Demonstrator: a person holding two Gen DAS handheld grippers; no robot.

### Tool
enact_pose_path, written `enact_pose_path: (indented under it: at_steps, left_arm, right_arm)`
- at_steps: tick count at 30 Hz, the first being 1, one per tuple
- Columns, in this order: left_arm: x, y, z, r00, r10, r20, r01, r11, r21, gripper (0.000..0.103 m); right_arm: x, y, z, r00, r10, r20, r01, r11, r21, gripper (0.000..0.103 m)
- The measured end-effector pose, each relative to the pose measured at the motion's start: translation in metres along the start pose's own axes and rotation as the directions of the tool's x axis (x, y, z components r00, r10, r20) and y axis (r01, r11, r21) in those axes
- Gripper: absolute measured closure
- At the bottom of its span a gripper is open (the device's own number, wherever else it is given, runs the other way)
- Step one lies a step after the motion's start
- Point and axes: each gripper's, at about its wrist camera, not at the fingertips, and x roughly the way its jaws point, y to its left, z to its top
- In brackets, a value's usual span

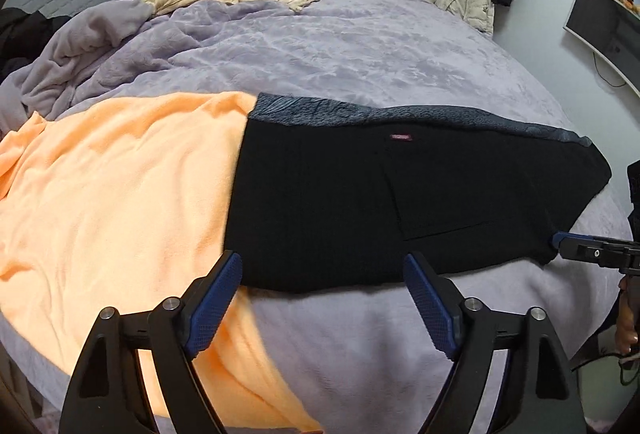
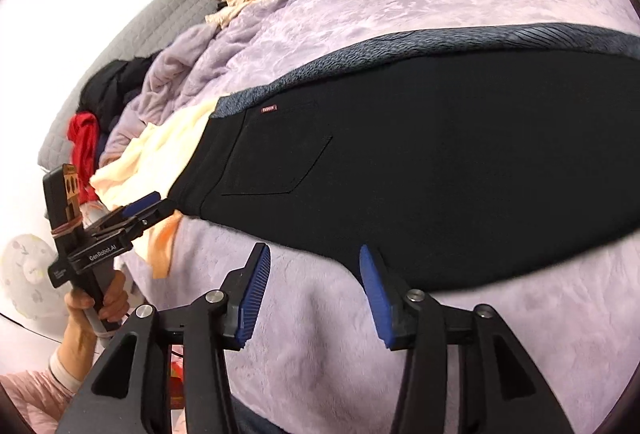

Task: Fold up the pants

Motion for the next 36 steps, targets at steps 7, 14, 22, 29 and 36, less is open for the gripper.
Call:
enact_pose_path:
  at_steps: [7,14,22,29,36]
  left_arm:
    - [0.000,-0.098,0.016,0.999,-0.016,0.034,0.011,0.992,0.126,0.000]
    - [0.029,-0.197,0.025,0.995,-0.085,-0.041,0.092,0.978,0.189,0.000]
    - [0.058,-0.293,0.040,0.992,-0.099,-0.077,0.115,0.964,0.239,0.000]
    - [0.097,-0.347,0.084,0.998,-0.064,-0.023,0.068,0.974,0.215,0.000]
    - [0.152,-0.352,0.133,1.000,0.030,0.001,-0.030,0.996,0.089,0.000]
  right_arm:
    - [-0.056,-0.038,-0.019,0.993,-0.049,0.109,0.040,0.995,0.087,0.038]
    - [-0.126,-0.115,-0.044,0.966,-0.133,0.221,0.074,0.964,0.256,0.037]
    - [-0.204,-0.214,-0.064,0.907,-0.232,0.352,0.054,0.892,0.450,0.037]
    - [-0.225,-0.261,-0.034,0.875,-0.271,0.401,0.054,0.878,0.475,0.069]
    - [-0.173,-0.261,0.073,0.914,-0.264,0.308,0.170,0.939,0.299,0.068]
